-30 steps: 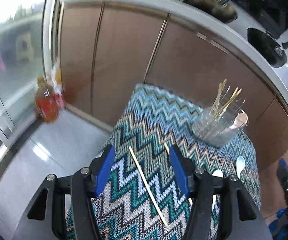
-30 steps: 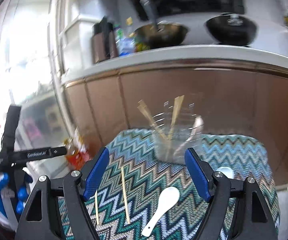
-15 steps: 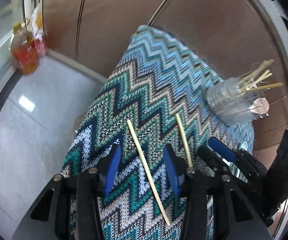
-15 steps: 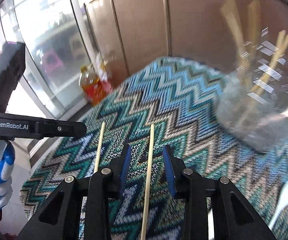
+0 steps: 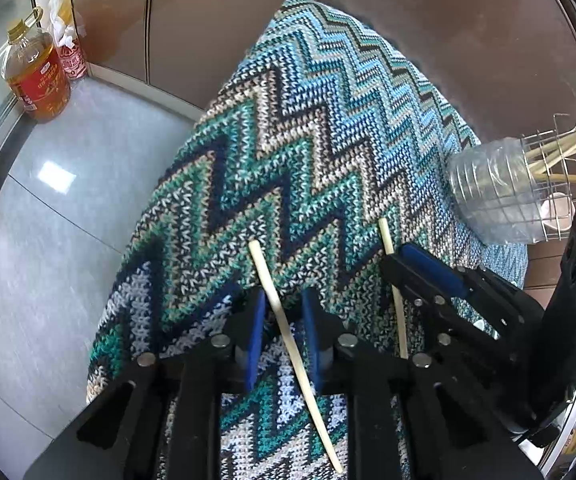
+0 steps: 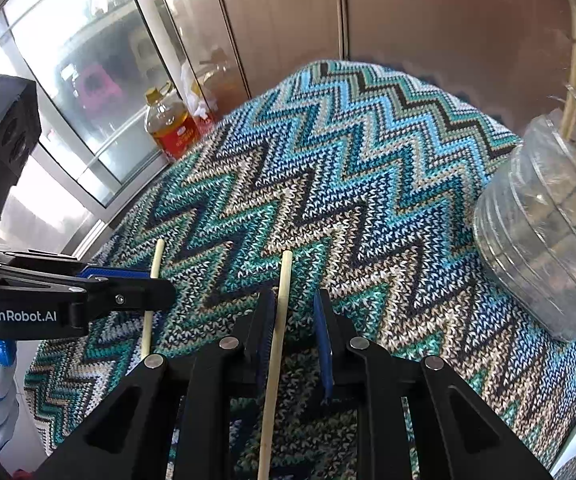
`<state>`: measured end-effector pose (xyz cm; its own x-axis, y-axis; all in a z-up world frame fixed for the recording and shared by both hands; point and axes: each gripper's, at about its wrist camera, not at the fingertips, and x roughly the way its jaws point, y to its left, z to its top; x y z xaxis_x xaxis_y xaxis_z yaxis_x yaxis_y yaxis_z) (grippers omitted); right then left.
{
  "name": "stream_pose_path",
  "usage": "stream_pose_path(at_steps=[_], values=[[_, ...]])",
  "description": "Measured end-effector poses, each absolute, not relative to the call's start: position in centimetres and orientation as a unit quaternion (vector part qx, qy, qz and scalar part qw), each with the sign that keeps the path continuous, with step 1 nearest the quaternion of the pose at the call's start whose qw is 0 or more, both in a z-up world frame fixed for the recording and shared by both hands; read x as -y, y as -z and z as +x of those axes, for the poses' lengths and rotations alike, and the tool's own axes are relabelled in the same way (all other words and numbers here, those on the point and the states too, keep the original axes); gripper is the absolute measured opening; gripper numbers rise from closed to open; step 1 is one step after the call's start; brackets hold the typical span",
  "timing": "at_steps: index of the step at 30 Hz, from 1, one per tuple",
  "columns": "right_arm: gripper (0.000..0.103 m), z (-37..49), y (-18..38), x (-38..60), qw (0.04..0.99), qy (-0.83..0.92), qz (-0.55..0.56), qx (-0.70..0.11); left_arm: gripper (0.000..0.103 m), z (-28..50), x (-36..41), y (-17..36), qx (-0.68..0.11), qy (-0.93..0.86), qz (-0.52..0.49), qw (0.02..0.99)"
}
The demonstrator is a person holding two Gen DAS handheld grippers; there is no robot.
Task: Organize utensils
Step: 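Lower and grasp a bamboo chopstick with the right tool while the left tool grasps another chopstick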
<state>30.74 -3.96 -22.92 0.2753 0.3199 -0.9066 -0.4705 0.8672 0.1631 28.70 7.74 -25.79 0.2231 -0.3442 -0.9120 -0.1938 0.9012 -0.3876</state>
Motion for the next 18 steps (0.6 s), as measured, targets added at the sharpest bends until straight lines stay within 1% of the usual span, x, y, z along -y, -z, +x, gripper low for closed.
stream_pose_path(at_steps=[3, 5, 8, 13, 18], values=[[0.019, 31.1, 23.5, 3.3, 0.793, -0.248, -0.08, -0.55, 0.011, 28.8, -7.9, 25.9, -0.62, 0.044, -0.216, 0.753], [0.013, 31.2, 23.6, 2.9, 0.793, -0.247, -0.089, -0.549, 0.009, 28.8, -7.8, 25.9, -0.618, 0.042, -0.212, 0.756], [0.007, 30.9, 23.6, 2.6, 0.796, -0.247, -0.093, -0.545, 0.008, 28.3, -7.7, 25.7, -0.607, 0.04, -0.208, 0.766], [0.005, 29.3, 22.5, 3.5, 0.81, -0.249, -0.077, -0.526, 0.008, 26.9, -7.4, 24.7, -0.578, 0.037, -0.199, 0.791], [0.005, 26.4, 20.3, 5.2, 0.831, -0.255, -0.048, -0.491, 0.008, 24.8, -6.5, 22.0, -0.527, 0.029, -0.173, 0.832]])
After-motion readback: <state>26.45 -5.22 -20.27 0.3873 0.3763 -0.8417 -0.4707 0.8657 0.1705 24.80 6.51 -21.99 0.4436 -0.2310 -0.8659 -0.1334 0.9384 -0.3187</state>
